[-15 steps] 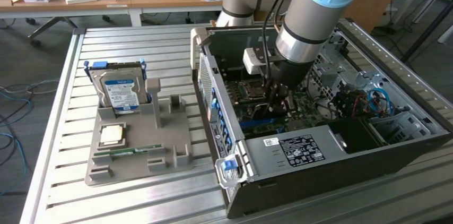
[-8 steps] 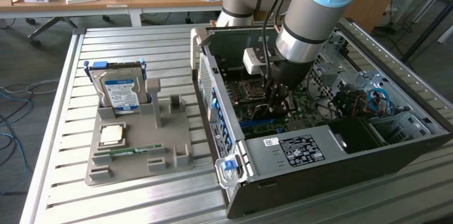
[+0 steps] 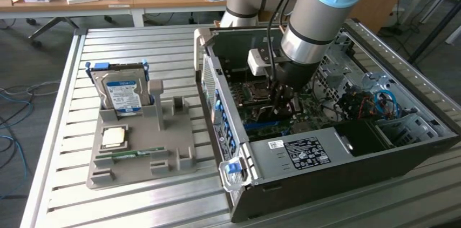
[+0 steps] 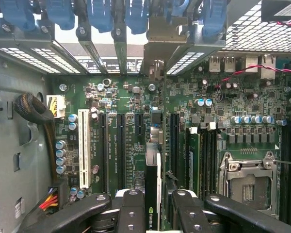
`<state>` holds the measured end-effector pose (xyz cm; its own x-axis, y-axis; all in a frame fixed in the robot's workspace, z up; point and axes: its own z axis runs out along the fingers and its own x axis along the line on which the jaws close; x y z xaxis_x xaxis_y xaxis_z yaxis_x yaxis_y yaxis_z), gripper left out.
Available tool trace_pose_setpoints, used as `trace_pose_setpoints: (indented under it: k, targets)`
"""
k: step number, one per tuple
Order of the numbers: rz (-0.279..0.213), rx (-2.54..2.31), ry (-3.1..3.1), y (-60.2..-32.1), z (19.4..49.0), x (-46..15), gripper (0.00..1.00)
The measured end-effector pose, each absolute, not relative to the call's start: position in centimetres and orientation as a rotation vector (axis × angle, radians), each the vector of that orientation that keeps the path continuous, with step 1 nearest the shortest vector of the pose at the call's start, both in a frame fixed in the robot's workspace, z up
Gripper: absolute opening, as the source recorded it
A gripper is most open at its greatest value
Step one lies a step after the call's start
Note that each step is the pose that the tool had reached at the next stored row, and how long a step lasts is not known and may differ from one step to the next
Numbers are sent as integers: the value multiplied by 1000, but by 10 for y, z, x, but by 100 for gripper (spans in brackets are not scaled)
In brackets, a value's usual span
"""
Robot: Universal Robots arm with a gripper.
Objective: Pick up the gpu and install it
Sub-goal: 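Insert the gpu into the slot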
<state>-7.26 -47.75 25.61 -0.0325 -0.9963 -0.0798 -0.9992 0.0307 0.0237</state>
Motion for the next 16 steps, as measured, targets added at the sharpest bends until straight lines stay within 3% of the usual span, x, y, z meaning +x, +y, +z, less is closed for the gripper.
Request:
trace_pose_setpoints:
  k: [16]
  targets:
    - [112,-2143,2238,-477,255,-73,26]
